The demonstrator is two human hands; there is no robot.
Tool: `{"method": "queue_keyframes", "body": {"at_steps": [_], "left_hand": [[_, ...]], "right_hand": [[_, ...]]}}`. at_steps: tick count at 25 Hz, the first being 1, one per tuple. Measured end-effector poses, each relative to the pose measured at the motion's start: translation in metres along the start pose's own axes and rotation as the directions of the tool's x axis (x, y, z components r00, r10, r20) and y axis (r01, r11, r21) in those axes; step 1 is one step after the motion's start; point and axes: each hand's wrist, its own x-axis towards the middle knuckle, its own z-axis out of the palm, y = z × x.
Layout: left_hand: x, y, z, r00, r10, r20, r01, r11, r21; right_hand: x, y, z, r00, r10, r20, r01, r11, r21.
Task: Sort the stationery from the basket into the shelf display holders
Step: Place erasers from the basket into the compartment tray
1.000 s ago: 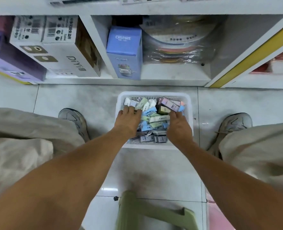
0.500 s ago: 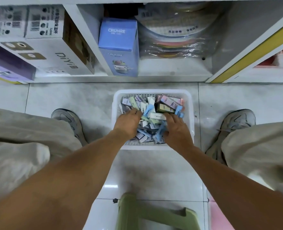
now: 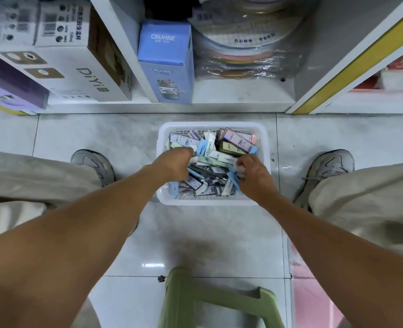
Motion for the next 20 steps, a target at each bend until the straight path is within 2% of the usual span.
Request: {"method": "queue_keyframes", "body": {"at_steps": [3,7,9,12,15,17,20], "left_hand": [[-0.005,0.006,-0.008,1.0,0.006,-0.016,-0.006,1.0,-0.028],[-0.012,0.012,-0.009,0.975,-0.057,-0.213,0.057,0.998,-0.009],[-0.012,0.015,-0.006,0.963,-0.018,-0.267,0.009,0.999,-0.034],[-0.006,0.024,0.005,0.95,0.203,-0.238,-0.204,0.979,0.021],[0.006,0.041,0.018,0.88,0.402,-0.252,-0.362,0.912,0.191],[0.014,0.051,0.025,0.883,0.413,-0.225,-0.356,0.899,0.254],[0.02,0.054,0.031,0.934,0.351,-0.058,-0.329,0.915,0.233]], "right_hand": [[-0.004,-0.004,-0.004,0.999,-0.02,0.03,0.021,1.0,-0.022],[0.004,-0.018,-0.004,0.998,-0.005,0.059,0.016,0.98,-0.199],[0.009,-0.023,-0.001,0.997,0.017,0.078,0.004,0.964,-0.264],[0.009,-0.024,0.004,0.998,0.053,0.022,-0.049,0.989,-0.141],[0.008,-0.018,0.003,0.994,0.105,-0.015,-0.104,0.993,0.063],[0.008,-0.012,-0.001,0.99,0.137,0.015,-0.138,0.981,0.134],[0.008,-0.005,-0.004,0.986,0.145,0.077,-0.155,0.978,0.139]]}}
